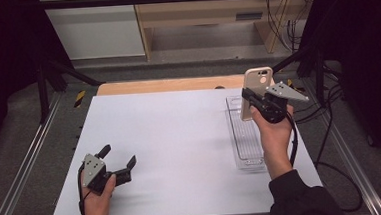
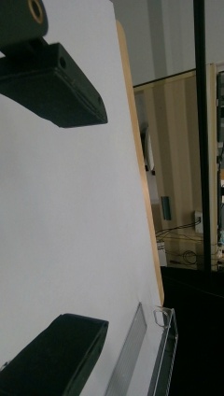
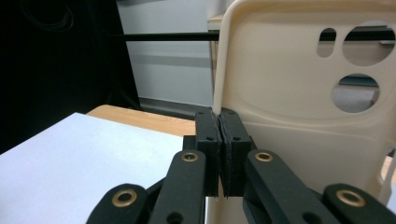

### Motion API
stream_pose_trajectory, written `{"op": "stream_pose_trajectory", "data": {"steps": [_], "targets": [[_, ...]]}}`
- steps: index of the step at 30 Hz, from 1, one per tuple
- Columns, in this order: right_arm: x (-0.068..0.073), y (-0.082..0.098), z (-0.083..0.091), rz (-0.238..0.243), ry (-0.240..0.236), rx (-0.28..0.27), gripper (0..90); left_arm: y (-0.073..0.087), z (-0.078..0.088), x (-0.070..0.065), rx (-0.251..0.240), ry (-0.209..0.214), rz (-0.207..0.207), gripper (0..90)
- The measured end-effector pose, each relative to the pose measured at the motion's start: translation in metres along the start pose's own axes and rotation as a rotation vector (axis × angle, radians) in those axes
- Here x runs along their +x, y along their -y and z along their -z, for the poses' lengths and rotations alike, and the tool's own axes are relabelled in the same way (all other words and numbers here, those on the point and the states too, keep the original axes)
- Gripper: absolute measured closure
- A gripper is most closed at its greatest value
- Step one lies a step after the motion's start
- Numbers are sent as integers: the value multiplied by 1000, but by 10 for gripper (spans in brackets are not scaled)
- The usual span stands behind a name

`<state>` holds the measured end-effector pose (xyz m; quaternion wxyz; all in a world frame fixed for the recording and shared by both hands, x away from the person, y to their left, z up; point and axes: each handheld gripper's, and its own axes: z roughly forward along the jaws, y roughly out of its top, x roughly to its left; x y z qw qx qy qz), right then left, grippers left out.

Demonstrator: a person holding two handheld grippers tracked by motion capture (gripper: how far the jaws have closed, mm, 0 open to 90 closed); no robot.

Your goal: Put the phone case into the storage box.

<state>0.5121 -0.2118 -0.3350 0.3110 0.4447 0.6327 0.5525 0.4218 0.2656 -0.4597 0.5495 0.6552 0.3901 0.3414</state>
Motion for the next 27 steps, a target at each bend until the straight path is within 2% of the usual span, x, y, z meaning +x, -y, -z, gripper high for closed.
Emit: {"op": "stream_pose_trajectory", "data": {"steps": [6,9,19,23,27], "targets": [[-7,-4,-1,-13,30,9,880,-1,-1,-4,7,5,-31,30],[-11,-4,-1,-43,32,-6,880,0,-2,-4,13,2,-36,30],[-16,0,-17,-54,27,-21,880,2,-1,0,19,-5,-22,25],[-17,3,-27,-60,29,-21,880,3,5,2,12,-16,1,25],[-16,2,-36,-55,33,-23,880,3,6,2,13,-26,-17,23]]}}
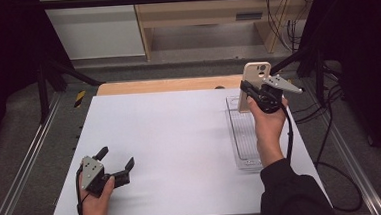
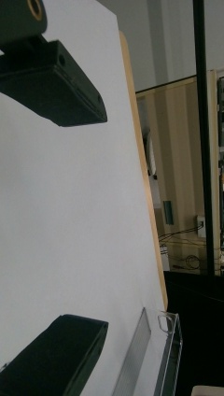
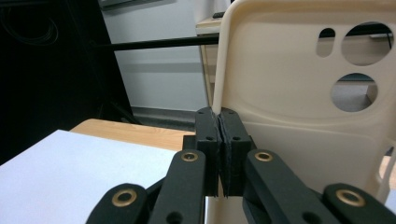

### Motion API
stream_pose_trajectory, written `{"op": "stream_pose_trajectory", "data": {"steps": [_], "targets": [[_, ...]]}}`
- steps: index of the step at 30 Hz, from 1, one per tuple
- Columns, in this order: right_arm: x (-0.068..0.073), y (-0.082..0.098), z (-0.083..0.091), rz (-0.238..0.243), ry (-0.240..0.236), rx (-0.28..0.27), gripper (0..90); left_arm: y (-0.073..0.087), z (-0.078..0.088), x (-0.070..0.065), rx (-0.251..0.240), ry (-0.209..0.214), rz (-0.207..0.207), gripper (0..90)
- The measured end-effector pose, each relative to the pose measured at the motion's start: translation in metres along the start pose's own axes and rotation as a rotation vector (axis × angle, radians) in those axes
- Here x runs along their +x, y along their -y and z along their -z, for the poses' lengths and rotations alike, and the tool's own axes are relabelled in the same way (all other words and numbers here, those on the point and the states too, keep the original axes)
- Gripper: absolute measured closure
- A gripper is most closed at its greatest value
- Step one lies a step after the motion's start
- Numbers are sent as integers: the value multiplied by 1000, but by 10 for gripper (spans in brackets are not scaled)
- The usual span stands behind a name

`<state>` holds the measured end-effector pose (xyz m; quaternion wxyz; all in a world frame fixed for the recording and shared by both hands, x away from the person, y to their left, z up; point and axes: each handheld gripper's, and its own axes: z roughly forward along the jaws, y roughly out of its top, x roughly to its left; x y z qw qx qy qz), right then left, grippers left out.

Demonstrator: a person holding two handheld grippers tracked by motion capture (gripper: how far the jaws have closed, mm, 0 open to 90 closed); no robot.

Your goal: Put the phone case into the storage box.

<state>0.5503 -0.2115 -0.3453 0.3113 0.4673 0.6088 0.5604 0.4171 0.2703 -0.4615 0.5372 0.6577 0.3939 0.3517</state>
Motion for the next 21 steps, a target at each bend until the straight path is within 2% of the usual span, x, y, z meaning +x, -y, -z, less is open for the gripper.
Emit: {"op": "stream_pose_trajectory", "data": {"steps": [4,9,13,21], "targets": [[-1,0,-6,16,17,-2,880,1,-1,0,8,-10,-21,23],[-4,5,-15,12,46,9,880,1,-1,-1,8,0,-21,22],[-6,7,-19,-9,51,12,880,0,-2,-3,8,11,-30,21],[-7,12,-28,-6,52,27,880,1,-4,-4,13,20,-33,20]]}}
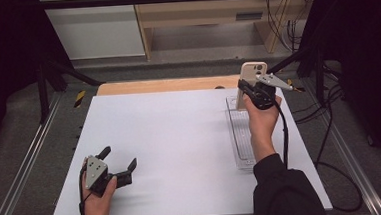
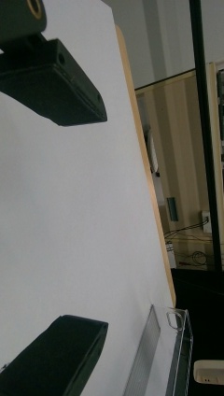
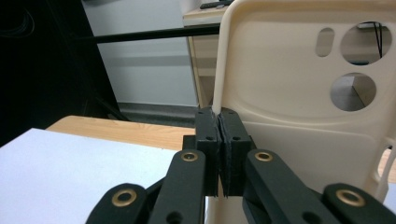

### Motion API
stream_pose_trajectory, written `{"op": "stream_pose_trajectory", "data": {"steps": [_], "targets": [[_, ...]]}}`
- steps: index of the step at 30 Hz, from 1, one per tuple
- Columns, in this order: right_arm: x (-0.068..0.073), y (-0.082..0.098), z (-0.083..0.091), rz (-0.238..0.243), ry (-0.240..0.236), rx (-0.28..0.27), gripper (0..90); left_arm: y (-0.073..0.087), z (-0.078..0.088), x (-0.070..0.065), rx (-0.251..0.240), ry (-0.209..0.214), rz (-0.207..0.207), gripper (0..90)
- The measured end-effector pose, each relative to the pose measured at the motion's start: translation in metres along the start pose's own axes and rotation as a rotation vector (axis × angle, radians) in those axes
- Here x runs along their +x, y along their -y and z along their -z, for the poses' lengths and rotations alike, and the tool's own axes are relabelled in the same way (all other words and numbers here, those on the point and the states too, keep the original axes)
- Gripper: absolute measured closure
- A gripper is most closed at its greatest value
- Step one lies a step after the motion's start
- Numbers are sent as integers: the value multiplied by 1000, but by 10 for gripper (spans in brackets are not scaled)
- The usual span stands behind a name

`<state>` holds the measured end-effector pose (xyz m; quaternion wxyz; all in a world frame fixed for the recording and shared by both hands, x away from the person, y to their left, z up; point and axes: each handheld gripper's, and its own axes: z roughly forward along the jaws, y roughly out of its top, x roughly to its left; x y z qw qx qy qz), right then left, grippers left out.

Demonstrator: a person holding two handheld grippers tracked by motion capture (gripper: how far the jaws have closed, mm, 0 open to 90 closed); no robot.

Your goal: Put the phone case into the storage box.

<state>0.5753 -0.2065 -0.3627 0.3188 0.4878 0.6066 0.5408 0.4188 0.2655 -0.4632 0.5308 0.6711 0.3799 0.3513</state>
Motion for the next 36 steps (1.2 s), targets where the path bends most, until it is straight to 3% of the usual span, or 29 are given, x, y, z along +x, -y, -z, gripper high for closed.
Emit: {"op": "stream_pose_trajectory", "data": {"steps": [16,32,36], "targets": [[-1,7,-8,46,15,27,880,0,-1,-2,3,13,-3,20],[4,22,-28,46,7,68,879,0,0,-5,3,13,-9,19],[5,23,-30,77,16,78,879,0,0,-5,3,11,-4,19]]}}
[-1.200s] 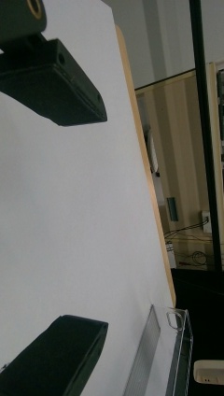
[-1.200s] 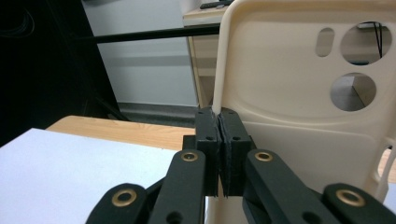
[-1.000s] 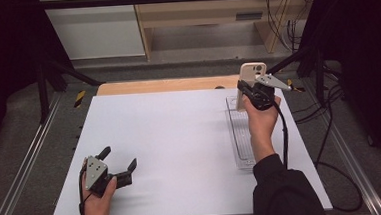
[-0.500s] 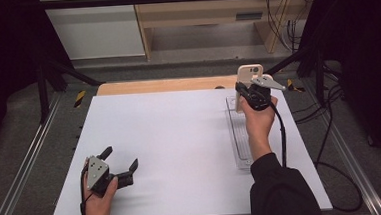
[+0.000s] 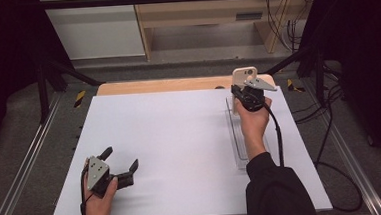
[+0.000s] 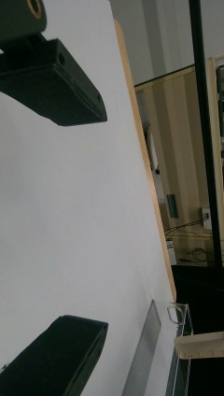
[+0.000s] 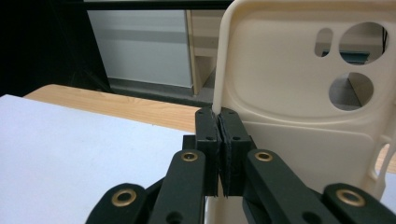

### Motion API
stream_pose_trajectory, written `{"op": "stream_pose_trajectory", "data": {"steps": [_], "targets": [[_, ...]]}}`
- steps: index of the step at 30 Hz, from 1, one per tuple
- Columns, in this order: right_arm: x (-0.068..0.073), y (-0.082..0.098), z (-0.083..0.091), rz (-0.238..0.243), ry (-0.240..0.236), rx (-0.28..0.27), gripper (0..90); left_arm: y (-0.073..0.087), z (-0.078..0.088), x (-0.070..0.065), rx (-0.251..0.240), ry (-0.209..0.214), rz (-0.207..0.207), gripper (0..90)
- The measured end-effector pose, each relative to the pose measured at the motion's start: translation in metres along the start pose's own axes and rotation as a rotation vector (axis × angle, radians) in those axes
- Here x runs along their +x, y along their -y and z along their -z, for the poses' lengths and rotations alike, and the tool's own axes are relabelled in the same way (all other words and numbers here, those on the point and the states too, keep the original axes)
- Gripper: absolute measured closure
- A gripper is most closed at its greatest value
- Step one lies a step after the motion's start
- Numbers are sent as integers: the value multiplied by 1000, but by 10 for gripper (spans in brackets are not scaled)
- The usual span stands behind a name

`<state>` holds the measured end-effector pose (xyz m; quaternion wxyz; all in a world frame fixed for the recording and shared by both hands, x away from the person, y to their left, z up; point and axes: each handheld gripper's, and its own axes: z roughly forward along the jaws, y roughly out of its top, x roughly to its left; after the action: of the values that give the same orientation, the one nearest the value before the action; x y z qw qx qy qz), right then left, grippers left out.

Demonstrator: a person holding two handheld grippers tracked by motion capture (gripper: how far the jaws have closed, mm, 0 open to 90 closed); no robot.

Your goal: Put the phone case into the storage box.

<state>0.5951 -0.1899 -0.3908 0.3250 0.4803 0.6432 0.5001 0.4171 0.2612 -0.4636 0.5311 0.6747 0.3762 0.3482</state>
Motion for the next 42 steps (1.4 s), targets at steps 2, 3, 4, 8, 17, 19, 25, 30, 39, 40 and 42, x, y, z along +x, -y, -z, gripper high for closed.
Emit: {"op": "stream_pose_trajectory", "data": {"steps": [2,3,4,8,17,19,25,30,39,40,42], "targets": [[-1,1,-1,-7,4,2,879,0,0,-1,0,2,-2,19],[-2,1,-1,-11,4,3,879,0,0,-1,2,3,-5,19],[-2,1,-2,-12,6,3,879,0,-1,-1,2,4,-5,19],[-3,1,-3,-13,8,8,879,0,-1,-2,2,6,-8,19],[-5,6,-10,-21,13,21,879,0,-2,-2,3,10,-9,19],[-5,7,-11,-21,13,24,879,0,-3,-2,4,10,-18,19],[-6,7,-11,-14,10,22,879,0,-3,-2,4,12,-12,19],[-3,8,-13,18,9,24,878,0,-4,-4,7,19,-21,19],[-5,10,-17,-4,27,23,878,0,-4,-4,6,20,-15,19],[-6,10,-17,-9,27,22,879,0,-4,-4,4,22,-14,19],[-6,10,-17,-9,27,22,878,0,-3,-4,3,23,-16,19]]}}
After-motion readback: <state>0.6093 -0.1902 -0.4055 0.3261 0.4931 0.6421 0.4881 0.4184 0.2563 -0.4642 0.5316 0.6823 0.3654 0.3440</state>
